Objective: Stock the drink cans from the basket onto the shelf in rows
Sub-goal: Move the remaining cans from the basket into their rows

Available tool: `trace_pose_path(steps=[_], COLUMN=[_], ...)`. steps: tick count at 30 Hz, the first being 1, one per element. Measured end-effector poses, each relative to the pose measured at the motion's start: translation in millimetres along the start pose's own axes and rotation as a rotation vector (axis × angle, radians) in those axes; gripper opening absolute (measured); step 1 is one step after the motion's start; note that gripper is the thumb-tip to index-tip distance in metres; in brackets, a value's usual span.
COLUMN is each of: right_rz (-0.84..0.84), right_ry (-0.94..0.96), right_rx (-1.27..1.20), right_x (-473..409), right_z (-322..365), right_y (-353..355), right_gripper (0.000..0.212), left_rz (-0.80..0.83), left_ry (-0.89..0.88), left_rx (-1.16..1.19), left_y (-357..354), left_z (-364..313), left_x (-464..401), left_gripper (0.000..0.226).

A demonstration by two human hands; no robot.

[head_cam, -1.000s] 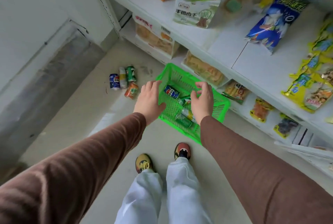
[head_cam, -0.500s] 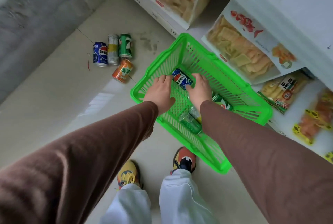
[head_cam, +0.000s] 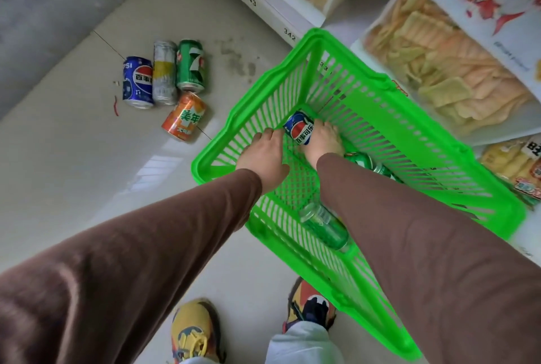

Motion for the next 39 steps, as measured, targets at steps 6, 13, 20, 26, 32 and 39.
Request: trace_pose_path(steps=[6, 13, 20, 26, 32, 39], right_rz=[-0.037, -0.104, -0.253, -0.401, -0.579, -0.753], right_ry=[-0.018, -0.016, -0.034, 0.018, 0.085, 0.175], right_rx=[-0.100, -0.286, -0.497, -0.631, -0.796, -1.005], right_x=[19, 128, 268, 389, 485, 526], right_z=[0, 21, 85, 147, 192, 197], right_y=[14, 115, 286, 445, 572, 661], right_gripper=[0.062, 0.059, 0.059, 0.063, 0.060, 0.059], left_rz=[0.021, 0.029, -0.029, -0.199, -0.394, -0.532], left_ry=[0.018, -0.008, -0.057, -0.198, -0.368, -0.538], left_rx=[0.012, 0.028, 0.052, 0.122, 0.163, 0.096], left_y=[10, 99, 264, 430, 569, 650], left_z=[-2, -35, -81, -136, -185, -237], left_x=[9, 80, 184, 278, 347, 374], left_gripper=[0.074, 0.082, 0.084, 0.082, 0.084, 0.076])
Point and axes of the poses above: each hand's wrist, its own x-axis away from the middle knuckle, its own y-axis out of the back of the hand, z = x × y, the point moved 3 cm from there along -x, towards the middle knuckle, and after that the axes turned 7 degrees about -x, right-handed, at the moved point
